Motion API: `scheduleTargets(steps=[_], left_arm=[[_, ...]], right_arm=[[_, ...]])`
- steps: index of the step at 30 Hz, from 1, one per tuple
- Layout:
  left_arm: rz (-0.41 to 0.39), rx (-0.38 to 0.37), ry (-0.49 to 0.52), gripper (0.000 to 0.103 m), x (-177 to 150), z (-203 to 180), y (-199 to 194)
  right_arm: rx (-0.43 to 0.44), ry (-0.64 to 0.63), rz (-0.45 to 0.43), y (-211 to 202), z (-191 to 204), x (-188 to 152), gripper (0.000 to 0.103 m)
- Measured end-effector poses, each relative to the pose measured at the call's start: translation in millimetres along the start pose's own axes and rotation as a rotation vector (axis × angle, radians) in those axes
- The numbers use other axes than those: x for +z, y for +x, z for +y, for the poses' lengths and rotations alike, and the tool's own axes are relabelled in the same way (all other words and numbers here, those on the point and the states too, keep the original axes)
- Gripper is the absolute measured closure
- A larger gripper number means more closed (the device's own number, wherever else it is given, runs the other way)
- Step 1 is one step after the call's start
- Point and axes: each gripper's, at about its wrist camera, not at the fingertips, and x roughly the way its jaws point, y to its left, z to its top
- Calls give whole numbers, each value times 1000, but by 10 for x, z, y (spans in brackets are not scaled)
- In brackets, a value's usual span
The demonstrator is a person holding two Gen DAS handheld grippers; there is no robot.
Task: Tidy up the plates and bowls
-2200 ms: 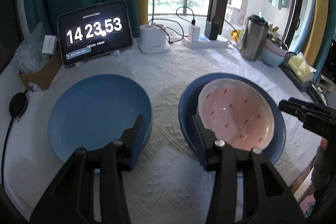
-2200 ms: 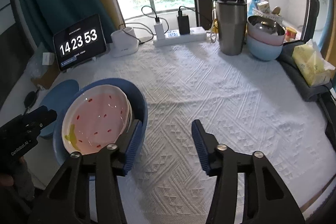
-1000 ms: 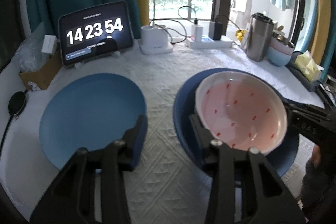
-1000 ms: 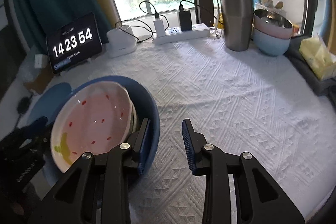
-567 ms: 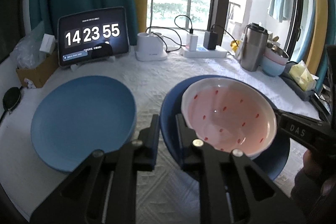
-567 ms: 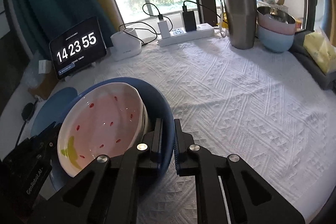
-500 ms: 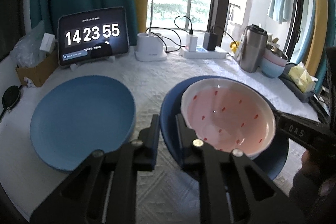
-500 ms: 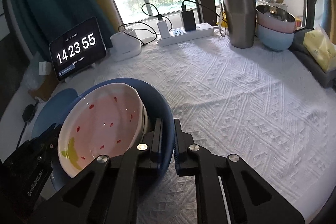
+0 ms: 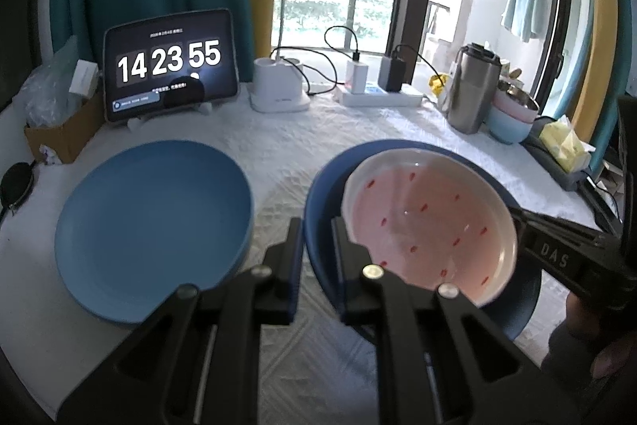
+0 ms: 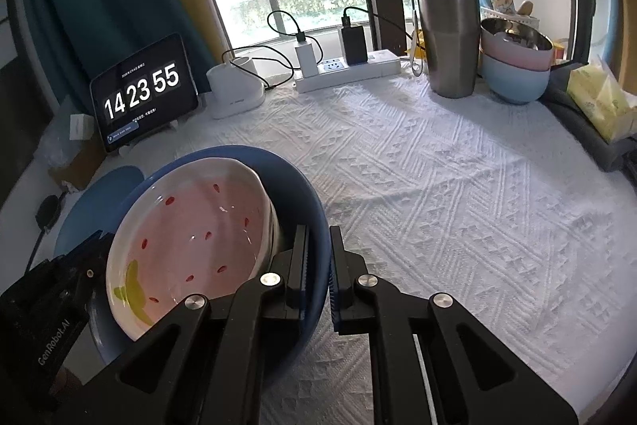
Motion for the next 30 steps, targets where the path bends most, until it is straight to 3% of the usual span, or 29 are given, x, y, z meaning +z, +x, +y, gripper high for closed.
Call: scheduleTargets(steps=[30], left_arm=[[-78,-42,-10,90,188,-6,-328]], right_arm=[[15,35,-66,-376,31,141,93]])
